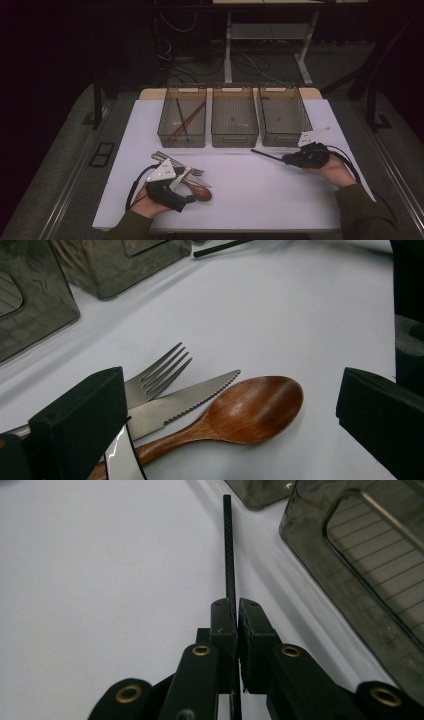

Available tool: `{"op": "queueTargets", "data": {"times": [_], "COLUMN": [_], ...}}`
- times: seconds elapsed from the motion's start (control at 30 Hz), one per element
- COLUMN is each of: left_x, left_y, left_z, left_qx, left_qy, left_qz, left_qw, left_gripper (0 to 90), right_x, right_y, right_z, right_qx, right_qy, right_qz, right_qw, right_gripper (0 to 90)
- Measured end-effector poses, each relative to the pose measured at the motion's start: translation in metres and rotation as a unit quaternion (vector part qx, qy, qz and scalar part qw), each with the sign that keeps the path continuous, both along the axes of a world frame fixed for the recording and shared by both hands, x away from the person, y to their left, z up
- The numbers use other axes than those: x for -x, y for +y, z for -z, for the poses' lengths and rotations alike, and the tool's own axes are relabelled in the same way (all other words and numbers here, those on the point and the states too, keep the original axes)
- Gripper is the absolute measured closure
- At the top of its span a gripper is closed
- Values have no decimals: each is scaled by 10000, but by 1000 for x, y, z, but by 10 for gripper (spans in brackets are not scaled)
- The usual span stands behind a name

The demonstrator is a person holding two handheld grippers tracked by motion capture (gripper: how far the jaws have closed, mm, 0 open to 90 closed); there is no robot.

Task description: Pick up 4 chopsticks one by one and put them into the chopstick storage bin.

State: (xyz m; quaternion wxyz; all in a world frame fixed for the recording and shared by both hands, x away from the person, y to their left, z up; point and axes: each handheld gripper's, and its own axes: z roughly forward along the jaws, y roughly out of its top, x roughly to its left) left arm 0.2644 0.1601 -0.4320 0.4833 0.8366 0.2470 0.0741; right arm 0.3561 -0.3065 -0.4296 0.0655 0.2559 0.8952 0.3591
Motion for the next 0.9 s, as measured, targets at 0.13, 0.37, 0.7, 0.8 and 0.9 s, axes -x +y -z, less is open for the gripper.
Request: {"op": "queueTargets", "data": {"times": [0.13,0.37,0.7,0.8,0.9], "left_x": [0,-1,-3,-3,-3], "left_y": [0,2,8,7,7], "left_z": [0,1,3,4,4], "left_qx": [-5,0,22,-13,-18], "left_qy": [-3,9,17,39,48], "left_qz": [-1,-56,-104,-82,-67], "left_qw": [10000,10000,9999,10000,10000], "left_gripper": [0,0,0,0,0], "right_x": [3,7,3,1,-1], "right_y": [-1,3,14,19,24], "right_z": [-6,-19,-32,-36,-39], "right_qx": [-110,-433,-654,-727,-743], "right_qy": [-44,-121,-152,-120,-100], "right_qz": [-30,-115,-22,-13,13], "right_qw": [9999,9989,9977,9973,9972], "right_gripper": [855,855,855,855,855]}}
